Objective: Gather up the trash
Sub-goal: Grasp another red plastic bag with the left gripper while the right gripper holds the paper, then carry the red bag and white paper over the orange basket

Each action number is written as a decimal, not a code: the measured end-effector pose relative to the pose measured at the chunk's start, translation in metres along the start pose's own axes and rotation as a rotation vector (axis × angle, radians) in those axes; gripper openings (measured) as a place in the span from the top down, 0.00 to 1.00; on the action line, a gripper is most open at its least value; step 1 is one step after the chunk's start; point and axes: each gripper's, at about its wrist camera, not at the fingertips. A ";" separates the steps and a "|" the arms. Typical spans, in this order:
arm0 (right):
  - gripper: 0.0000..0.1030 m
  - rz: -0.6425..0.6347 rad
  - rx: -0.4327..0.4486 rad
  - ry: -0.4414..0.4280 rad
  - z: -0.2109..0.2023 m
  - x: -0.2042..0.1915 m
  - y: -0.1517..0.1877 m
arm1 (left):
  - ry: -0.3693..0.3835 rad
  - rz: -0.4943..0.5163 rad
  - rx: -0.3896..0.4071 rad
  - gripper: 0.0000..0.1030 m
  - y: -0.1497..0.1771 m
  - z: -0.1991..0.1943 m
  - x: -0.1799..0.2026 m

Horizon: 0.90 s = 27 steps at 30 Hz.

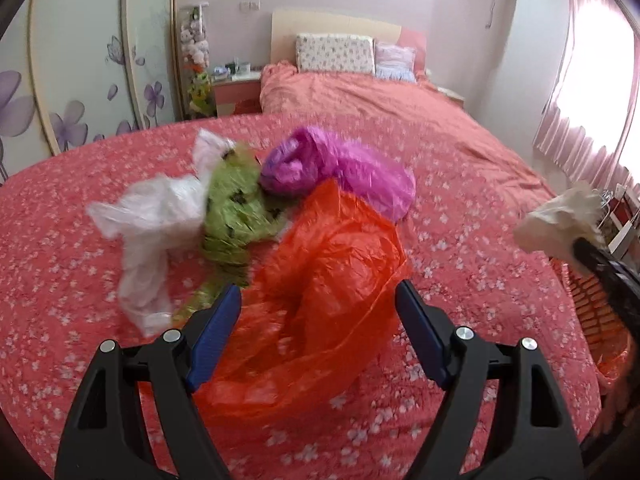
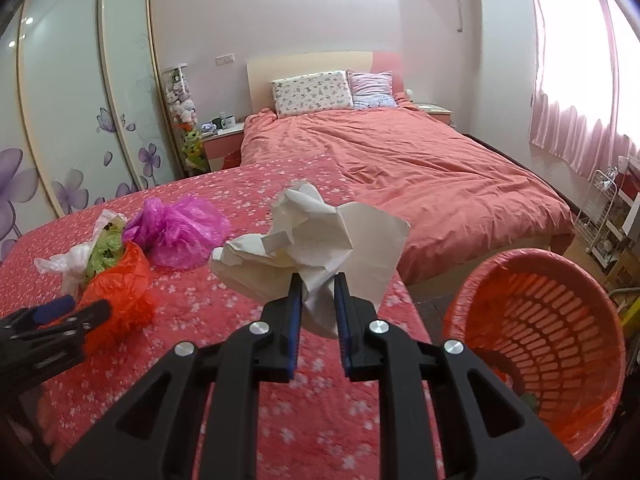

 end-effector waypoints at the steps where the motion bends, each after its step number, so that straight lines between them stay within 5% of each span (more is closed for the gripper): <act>1: 0.84 0.005 -0.001 0.002 -0.002 0.004 0.001 | 0.000 -0.003 -0.011 0.24 0.002 0.003 0.001; 6: 0.84 0.017 -0.003 0.008 -0.008 0.018 0.004 | -0.016 -0.004 -0.044 0.25 0.007 0.017 0.008; 14: 0.84 0.041 0.002 0.022 -0.017 0.037 0.007 | 0.022 -0.007 -0.011 0.56 0.004 0.012 0.017; 27: 0.84 0.088 0.044 0.050 -0.044 0.064 0.004 | 0.106 0.014 0.058 0.60 -0.011 -0.012 0.053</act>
Point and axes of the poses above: each gripper's, at about its wrist camera, not at the fingertips, and z roughly the way its jaws point, x to its right, y to its underside, and after that the axes turned 14 degrees about x, right-handed
